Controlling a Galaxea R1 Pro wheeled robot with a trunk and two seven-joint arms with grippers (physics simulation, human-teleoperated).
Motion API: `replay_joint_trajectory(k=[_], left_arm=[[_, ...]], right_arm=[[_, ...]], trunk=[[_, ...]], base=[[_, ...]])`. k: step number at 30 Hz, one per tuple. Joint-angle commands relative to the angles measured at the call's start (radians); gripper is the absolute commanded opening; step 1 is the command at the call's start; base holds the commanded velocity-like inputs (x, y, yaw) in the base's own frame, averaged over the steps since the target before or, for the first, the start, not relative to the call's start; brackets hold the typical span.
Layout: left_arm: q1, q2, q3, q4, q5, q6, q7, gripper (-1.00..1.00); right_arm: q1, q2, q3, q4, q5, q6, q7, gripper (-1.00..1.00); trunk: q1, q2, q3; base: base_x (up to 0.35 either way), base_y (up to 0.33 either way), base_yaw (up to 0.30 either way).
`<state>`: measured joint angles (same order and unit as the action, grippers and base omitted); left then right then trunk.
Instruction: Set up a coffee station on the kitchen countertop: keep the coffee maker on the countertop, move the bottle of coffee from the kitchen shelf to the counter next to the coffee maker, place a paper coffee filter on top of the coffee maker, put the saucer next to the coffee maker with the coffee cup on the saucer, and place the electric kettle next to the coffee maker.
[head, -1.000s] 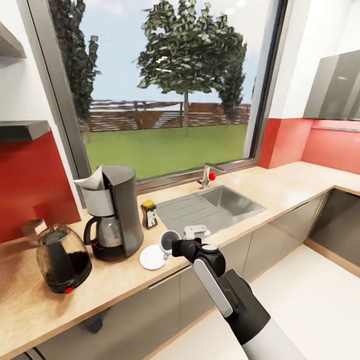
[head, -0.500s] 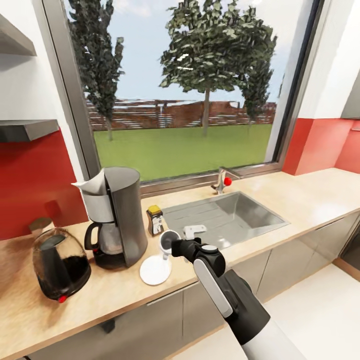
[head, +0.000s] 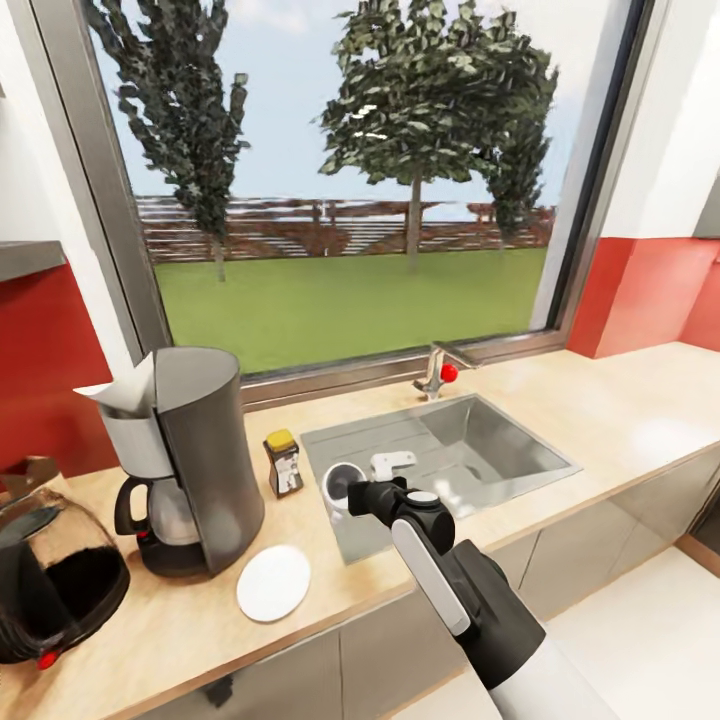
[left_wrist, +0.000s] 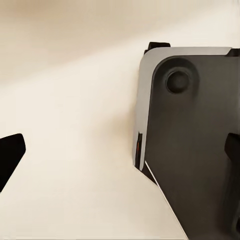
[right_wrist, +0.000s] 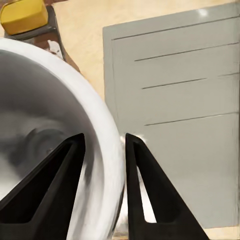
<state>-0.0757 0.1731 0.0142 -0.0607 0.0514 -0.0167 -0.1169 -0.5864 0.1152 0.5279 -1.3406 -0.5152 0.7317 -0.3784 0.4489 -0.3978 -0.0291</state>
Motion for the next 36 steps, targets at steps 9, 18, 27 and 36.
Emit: replay_joint_trajectory(k=[9,18,27,36], left_arm=[[-0.001,0.000,0.001,0.001,0.005,-0.003,-0.003,1.00],[0.000,0.002,0.001,0.000,0.007,-0.004,-0.003,1.00],[0.001,0.013,0.053,-0.001,0.036,-0.016,-0.004,1.00],[-0.001,0.002,0.073,-0.010,0.054,-0.021,-0.006,1.00]], right_arm=[[-0.001,0.000,-0.002,-0.003,-0.011,0.053,-0.010,-1.00],[-0.001,0.000,-0.003,-0.003,-0.011,0.053,-0.010,-1.00],[-0.001,0.000,-0.002,-0.002,-0.011,0.054,-0.010,-1.00],[-0.001,0.000,-0.003,-0.001,-0.009,0.054,-0.010,-1.00]], trunk=[[0.001,-0.002,-0.002],[0.001,-0.002,-0.002],[0.001,-0.002,-0.003],[0.001,-0.002,-0.005]], base=[[0.033,-0.027,0.128],[-0.291,0.000,0.014],[-0.253,0.000,0.225],[-0.008,0.000,0.245]])
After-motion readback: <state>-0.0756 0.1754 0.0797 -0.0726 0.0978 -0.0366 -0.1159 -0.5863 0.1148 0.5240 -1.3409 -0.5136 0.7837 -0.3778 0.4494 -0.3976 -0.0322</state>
